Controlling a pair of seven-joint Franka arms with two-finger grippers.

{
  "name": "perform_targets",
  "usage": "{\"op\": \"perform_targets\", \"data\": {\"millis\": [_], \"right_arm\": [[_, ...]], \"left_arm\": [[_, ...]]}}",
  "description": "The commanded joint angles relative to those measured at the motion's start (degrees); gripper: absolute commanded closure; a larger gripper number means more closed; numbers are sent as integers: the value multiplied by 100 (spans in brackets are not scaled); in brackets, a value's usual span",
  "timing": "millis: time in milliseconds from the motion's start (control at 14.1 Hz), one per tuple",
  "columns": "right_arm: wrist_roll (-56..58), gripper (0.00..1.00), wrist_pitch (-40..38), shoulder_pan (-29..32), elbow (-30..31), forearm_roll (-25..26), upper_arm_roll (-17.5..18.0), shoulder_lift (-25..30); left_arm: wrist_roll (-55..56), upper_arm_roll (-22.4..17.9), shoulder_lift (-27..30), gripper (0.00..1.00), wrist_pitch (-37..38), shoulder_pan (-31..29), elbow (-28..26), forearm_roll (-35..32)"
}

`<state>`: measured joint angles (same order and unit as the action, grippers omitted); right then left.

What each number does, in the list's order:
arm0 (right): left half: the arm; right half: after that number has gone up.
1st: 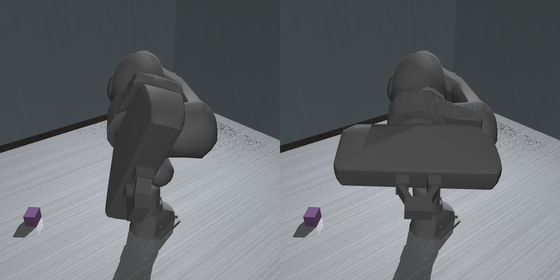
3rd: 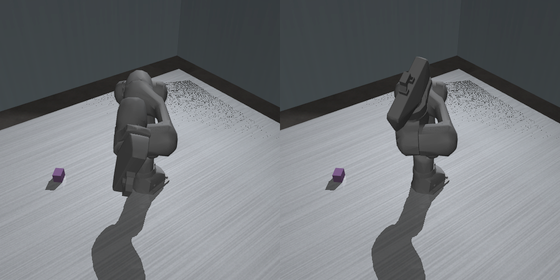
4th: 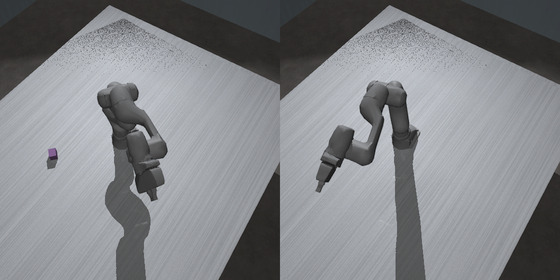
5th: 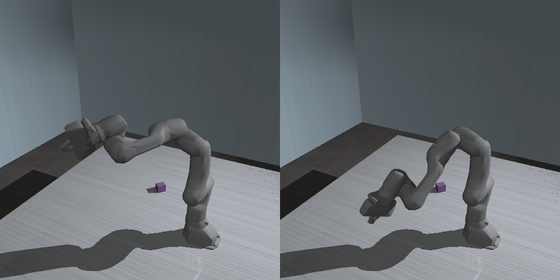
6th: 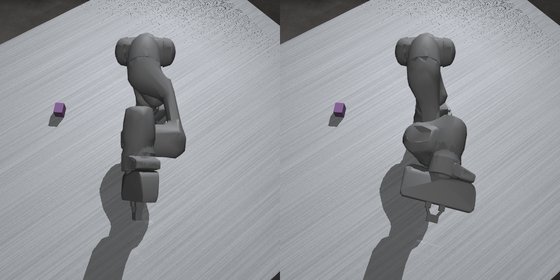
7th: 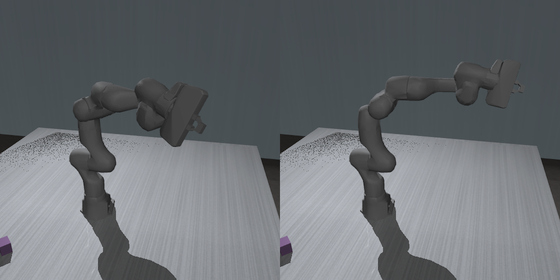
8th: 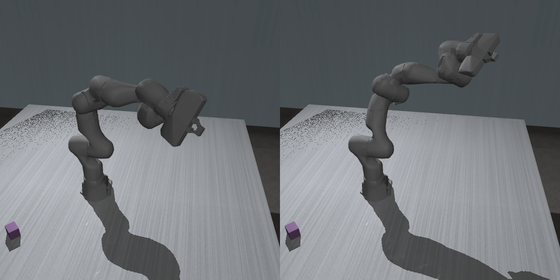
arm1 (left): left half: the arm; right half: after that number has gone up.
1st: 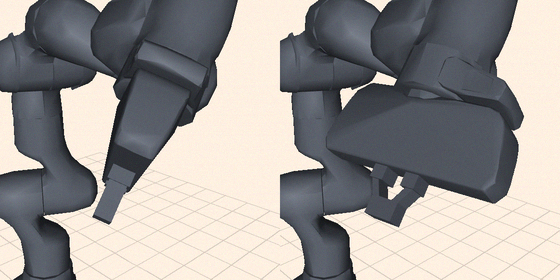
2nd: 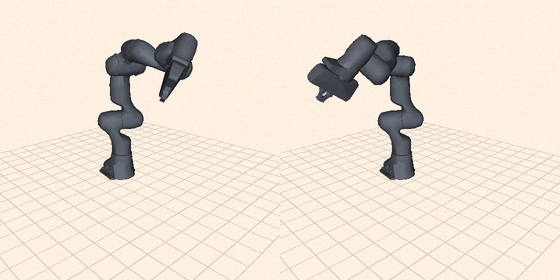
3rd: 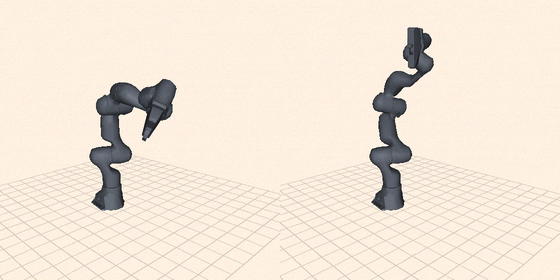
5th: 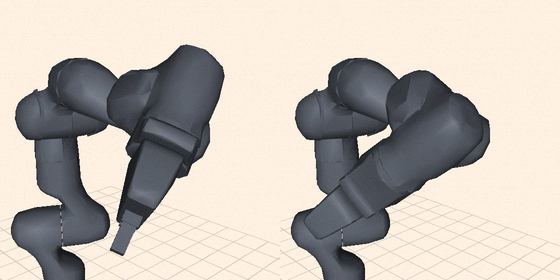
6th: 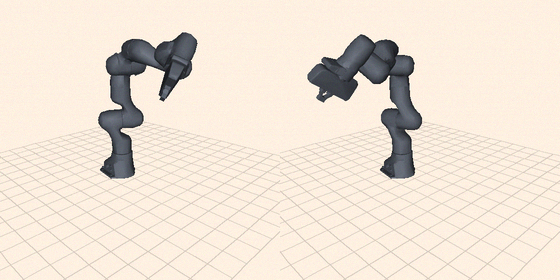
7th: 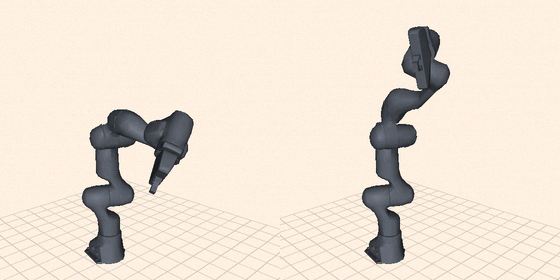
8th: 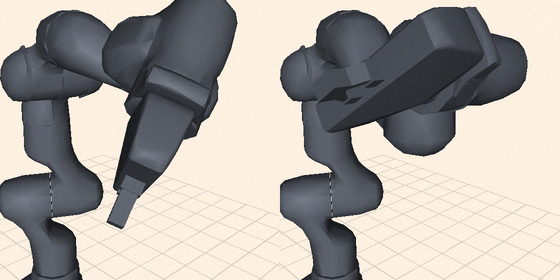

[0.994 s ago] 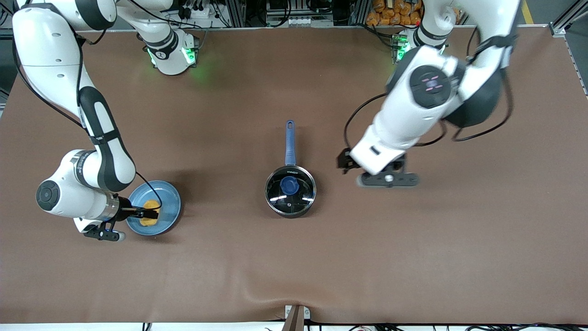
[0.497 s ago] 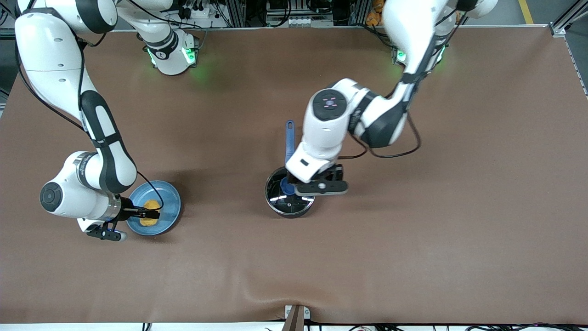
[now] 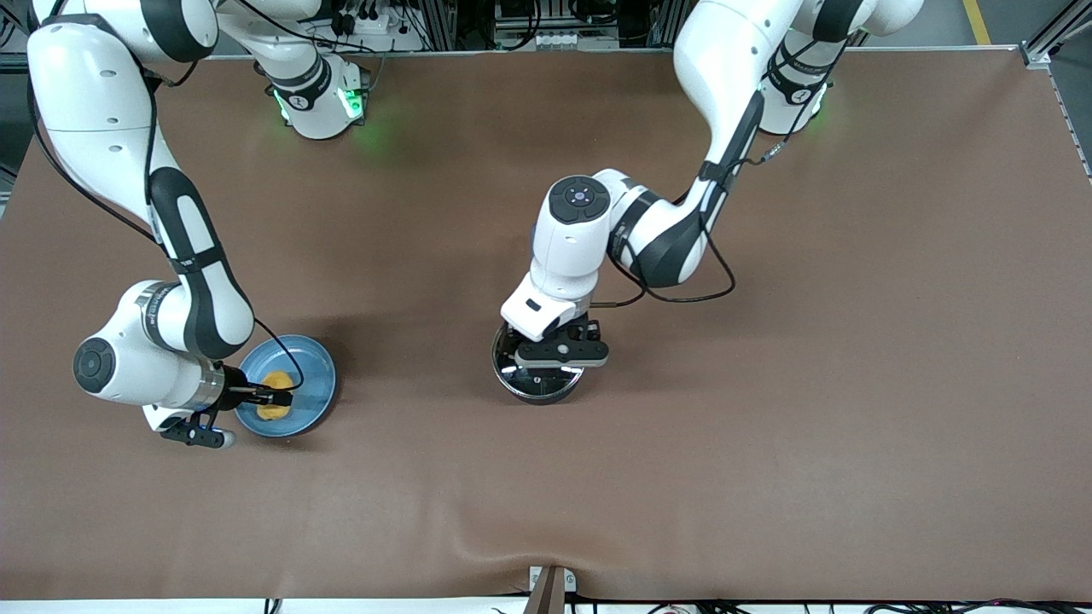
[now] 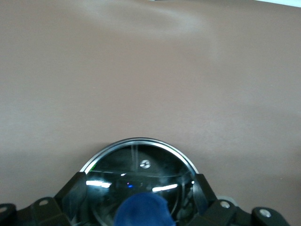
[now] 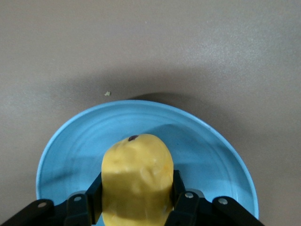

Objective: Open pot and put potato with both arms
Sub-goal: 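Grasp the blue lid knob with the left gripper while the right grasps potato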

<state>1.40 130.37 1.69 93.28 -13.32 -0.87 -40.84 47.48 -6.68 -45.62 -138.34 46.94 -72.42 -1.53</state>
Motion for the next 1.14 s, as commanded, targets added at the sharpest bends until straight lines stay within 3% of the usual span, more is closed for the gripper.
{"op": "perform_targets", "data": {"millis": [0,284,568,1065], "right_arm": [[71,85,-20,-28,-20,-100,17,207],[176,99,-537,-229,-46,-100,35,524],[185,99,-836,-449,-64,-83,26,770],[168,100,-934,-1003,-46,-47,26,1078]], "left_arm": [[323,-184,-324,0,-228,236,210,-137],[560,-395,-342,0,-177,517,184,-190],[884,-879,-360,0,289,957,149,-216],[1123,-897,-421,0,369,975,70,-454]]}}
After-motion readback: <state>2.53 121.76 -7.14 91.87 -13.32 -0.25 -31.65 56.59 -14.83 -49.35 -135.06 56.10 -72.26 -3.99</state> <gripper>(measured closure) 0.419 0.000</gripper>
